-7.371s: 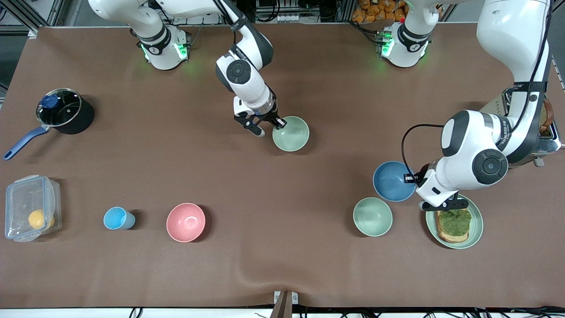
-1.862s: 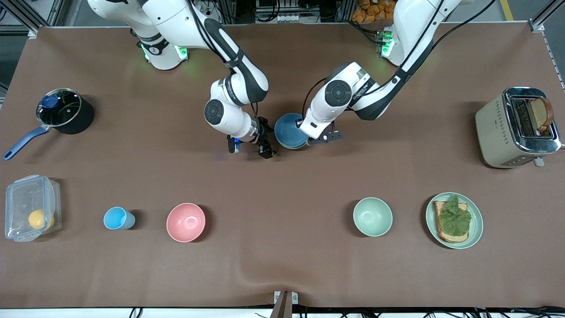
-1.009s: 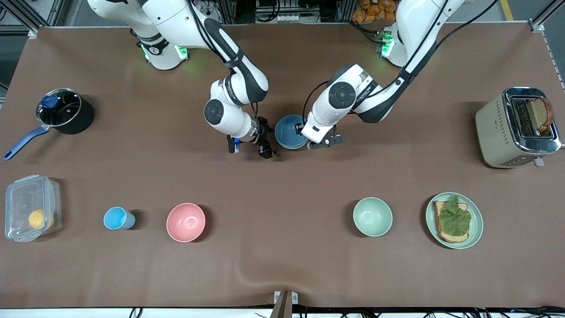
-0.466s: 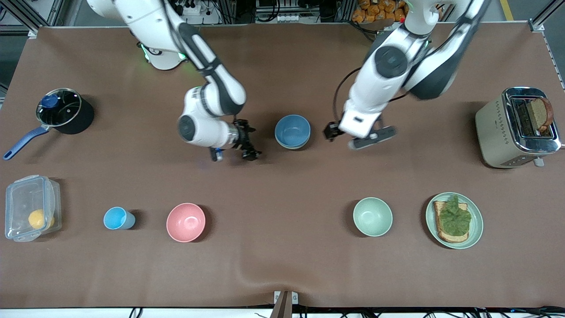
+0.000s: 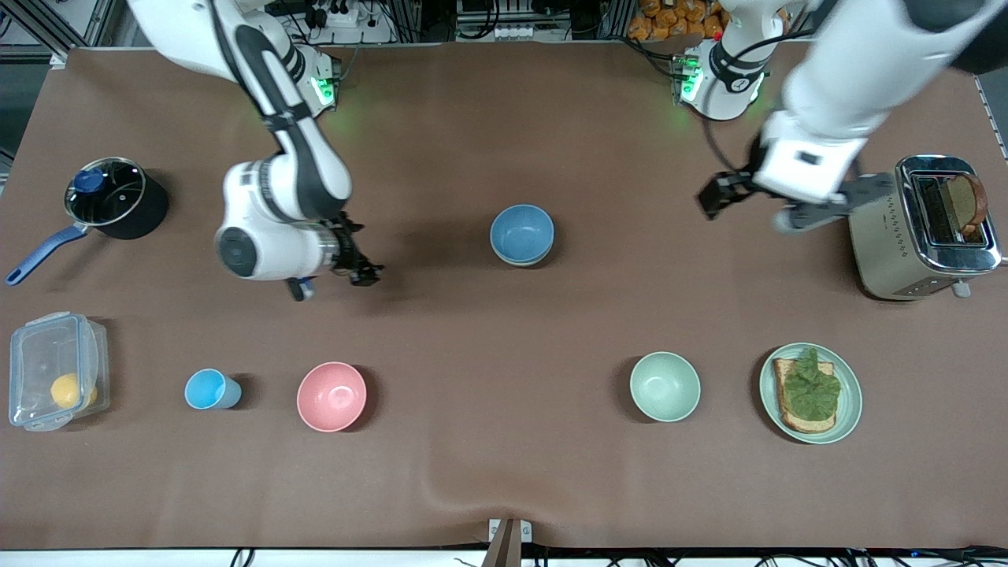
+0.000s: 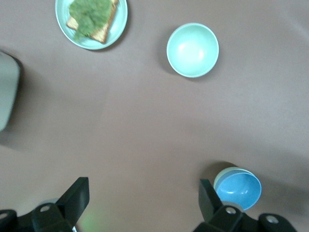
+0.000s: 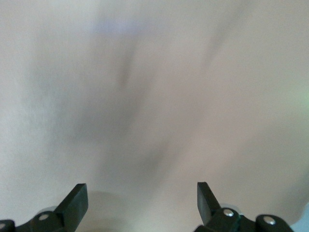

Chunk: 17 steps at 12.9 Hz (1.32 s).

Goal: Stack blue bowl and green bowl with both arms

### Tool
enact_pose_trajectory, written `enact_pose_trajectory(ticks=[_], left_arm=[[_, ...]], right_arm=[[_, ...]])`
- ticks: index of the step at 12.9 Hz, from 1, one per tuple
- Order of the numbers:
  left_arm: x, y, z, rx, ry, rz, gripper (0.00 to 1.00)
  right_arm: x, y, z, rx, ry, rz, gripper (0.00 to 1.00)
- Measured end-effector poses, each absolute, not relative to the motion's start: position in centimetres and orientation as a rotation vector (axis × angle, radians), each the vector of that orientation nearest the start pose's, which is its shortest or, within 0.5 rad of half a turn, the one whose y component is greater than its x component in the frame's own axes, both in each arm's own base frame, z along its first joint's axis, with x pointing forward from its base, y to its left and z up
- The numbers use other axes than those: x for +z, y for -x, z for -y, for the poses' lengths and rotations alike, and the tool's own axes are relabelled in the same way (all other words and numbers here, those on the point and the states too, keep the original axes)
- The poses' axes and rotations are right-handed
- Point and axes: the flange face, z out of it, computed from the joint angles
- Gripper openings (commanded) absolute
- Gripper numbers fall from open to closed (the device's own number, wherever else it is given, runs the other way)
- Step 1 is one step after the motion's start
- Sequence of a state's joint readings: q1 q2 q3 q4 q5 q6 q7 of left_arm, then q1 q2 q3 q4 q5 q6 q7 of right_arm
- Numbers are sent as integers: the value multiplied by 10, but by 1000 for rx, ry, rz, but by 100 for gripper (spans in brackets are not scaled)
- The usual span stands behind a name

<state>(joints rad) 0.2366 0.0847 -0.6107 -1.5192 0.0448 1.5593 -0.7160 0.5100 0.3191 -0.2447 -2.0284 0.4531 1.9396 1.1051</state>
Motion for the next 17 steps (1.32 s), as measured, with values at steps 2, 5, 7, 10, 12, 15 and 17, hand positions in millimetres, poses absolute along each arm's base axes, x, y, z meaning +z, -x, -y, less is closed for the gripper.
enact_pose_trajectory(ticks=[2,5,7,10,12,15,17], left_arm=[[606,-549,175,56,3084,541,100],[598,-549,174,108,3074,528,100],[598,-551,169,111,3078,501,100],[600,-560,135,108,3098,420,100],[603,-564,122,100,3096,414,100],[607,-563,117,81,3082,386,100],[610,-563,113,77,3084,333,100]], right_arm=[[299,-537,-126,789,2673,-1482,100],[339,-556,-74,803,2701,-1391,100],[354,-562,-72,786,2736,-1366,100],[381,-568,-73,797,2774,-1339,100],[413,-576,-69,769,2819,-1322,100],[444,-588,-43,696,2886,-1177,100],[457,-593,-1,657,2921,-1048,100]])
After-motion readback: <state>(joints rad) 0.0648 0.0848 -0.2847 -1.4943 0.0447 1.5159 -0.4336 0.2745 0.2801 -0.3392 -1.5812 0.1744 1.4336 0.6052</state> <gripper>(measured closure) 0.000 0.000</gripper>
